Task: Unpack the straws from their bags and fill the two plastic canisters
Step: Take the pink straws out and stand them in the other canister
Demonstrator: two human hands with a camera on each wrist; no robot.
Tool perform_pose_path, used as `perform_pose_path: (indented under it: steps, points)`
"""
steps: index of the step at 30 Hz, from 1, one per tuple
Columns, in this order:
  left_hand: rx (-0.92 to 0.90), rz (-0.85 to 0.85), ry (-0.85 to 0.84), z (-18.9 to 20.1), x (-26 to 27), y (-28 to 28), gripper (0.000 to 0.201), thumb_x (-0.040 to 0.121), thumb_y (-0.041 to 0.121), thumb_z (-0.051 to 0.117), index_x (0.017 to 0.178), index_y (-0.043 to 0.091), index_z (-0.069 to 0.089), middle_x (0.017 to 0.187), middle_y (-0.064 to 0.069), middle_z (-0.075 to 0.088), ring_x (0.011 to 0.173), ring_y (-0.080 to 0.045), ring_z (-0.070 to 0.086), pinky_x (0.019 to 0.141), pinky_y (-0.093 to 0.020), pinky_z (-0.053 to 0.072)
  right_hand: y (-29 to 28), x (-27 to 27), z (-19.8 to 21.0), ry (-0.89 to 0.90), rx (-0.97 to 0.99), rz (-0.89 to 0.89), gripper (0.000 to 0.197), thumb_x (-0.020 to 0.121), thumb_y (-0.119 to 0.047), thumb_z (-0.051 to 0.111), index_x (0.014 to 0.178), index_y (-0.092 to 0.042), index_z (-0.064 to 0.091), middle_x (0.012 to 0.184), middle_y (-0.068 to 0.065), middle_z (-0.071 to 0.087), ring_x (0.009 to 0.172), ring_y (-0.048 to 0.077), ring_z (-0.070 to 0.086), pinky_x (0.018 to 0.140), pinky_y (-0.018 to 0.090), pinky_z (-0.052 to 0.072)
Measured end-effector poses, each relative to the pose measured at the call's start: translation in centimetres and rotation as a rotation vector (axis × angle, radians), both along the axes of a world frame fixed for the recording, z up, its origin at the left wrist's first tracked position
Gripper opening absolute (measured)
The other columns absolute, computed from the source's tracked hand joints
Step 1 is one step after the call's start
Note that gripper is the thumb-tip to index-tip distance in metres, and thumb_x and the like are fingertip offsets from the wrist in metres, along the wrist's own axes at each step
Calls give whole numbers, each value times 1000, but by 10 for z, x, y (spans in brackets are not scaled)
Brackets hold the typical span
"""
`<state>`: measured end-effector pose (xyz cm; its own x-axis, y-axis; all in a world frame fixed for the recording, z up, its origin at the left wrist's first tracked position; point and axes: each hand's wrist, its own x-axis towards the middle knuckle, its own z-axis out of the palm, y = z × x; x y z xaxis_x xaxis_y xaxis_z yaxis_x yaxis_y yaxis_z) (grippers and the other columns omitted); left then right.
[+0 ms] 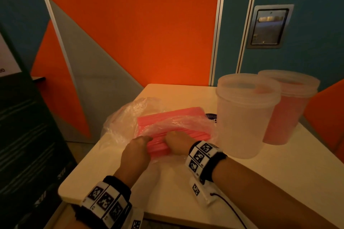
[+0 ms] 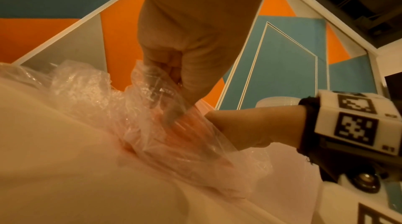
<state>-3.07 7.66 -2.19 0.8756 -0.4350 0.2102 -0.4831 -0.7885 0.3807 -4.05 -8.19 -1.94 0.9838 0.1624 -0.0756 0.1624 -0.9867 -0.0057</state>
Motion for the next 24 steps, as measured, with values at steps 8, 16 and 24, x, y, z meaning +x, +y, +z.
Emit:
perform_pose_path:
  steps: [8, 16, 24]
  points:
    - [12, -70, 34, 4, 1, 5, 56, 71, 20, 78, 123, 20, 57, 116, -4, 66, 104, -22, 61, 85, -29, 47, -22, -10, 16, -62, 304, 70, 41, 92, -10, 49, 131, -22, 48, 119, 5, 62, 100, 15, 58, 86, 23, 44]
    - [-12, -62, 19, 14, 6, -20, 52, 83, 11, 59, 133, 10, 45, 121, -9, 62, 110, -27, 59, 88, -31, 45, -51, -32, 44, -142, 612, -9, 19, 93, -8, 50, 112, -11, 50, 88, -6, 57, 81, 19, 55, 66, 19, 44]
    - [126, -190, 40, 24, 19, -81, 27, 89, 7, 51, 110, 12, 66, 119, -7, 64, 109, -22, 59, 91, -28, 45, -79, -66, 57, -446, 1259, -120, 18, 93, -7, 49, 104, -21, 52, 87, -7, 52, 84, 6, 52, 81, 23, 46]
